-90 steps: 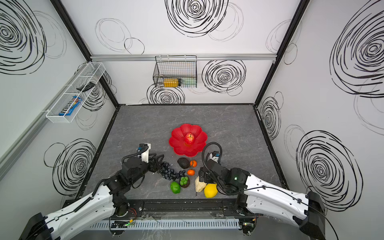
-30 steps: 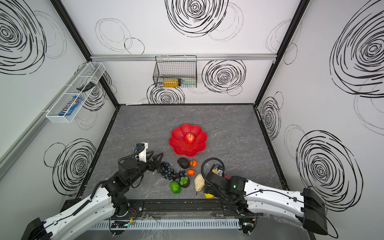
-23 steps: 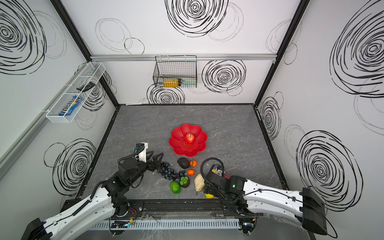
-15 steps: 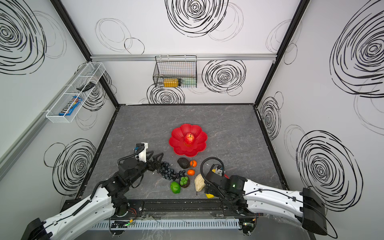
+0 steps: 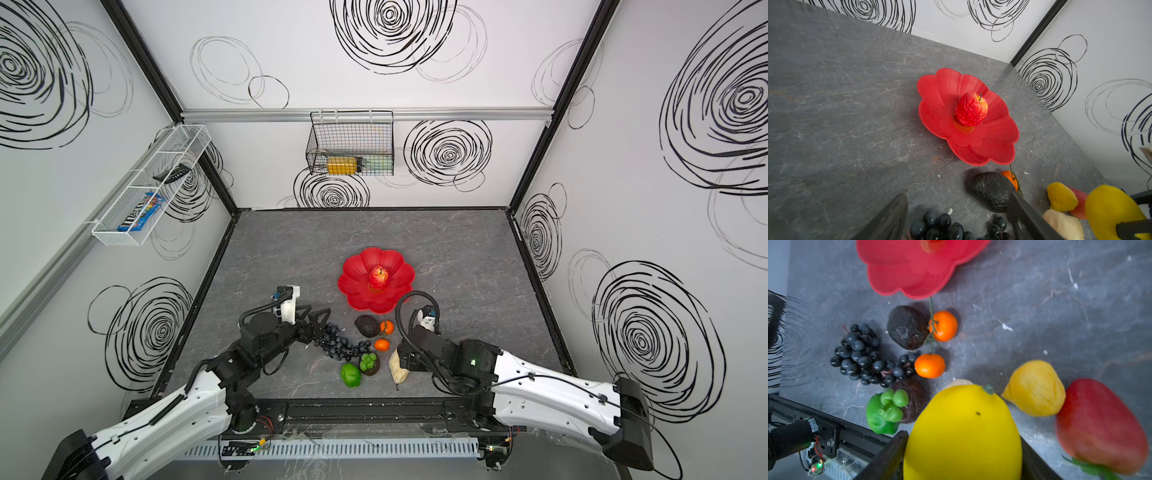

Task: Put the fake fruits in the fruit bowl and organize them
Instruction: 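Lift the lemon with the right gripper toward the left gripper while it approaches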

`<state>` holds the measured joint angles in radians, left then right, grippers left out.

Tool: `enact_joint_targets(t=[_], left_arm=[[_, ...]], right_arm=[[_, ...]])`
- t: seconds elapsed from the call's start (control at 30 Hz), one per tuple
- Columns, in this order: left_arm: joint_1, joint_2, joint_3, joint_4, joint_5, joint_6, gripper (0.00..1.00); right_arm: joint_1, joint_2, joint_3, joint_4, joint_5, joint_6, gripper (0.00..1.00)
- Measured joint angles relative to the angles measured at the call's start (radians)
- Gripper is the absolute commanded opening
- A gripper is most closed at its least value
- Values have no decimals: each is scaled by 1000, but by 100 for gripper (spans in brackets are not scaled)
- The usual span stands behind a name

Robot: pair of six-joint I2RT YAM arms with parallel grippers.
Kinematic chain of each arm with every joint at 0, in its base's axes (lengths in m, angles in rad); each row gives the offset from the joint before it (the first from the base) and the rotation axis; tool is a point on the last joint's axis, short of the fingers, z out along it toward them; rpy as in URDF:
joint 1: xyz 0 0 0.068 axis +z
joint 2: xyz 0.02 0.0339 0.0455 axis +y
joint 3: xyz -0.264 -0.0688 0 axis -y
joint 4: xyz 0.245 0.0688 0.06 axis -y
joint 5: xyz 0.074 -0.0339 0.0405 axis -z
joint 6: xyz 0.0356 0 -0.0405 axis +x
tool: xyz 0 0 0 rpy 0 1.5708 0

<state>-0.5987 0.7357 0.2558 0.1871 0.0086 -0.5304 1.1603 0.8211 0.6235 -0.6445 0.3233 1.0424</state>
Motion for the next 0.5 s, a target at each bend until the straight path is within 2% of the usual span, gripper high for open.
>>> enact_joint_targets(t=[0.1, 0.23, 0.37, 0.5], left_arm=[[4, 56, 66, -29, 65, -43, 84], [14, 125, 145, -31, 196, -97, 84], [16, 170, 217, -67, 297, -124, 85], [10, 178, 302, -128, 349, -122, 89]], right_arm=[[-15, -2, 2, 92, 58, -117, 69], [-47, -27, -51, 330, 101, -307, 69], [-81, -28, -148, 593, 87, -484, 69], [-92, 47, -192, 808, 51, -634, 69]])
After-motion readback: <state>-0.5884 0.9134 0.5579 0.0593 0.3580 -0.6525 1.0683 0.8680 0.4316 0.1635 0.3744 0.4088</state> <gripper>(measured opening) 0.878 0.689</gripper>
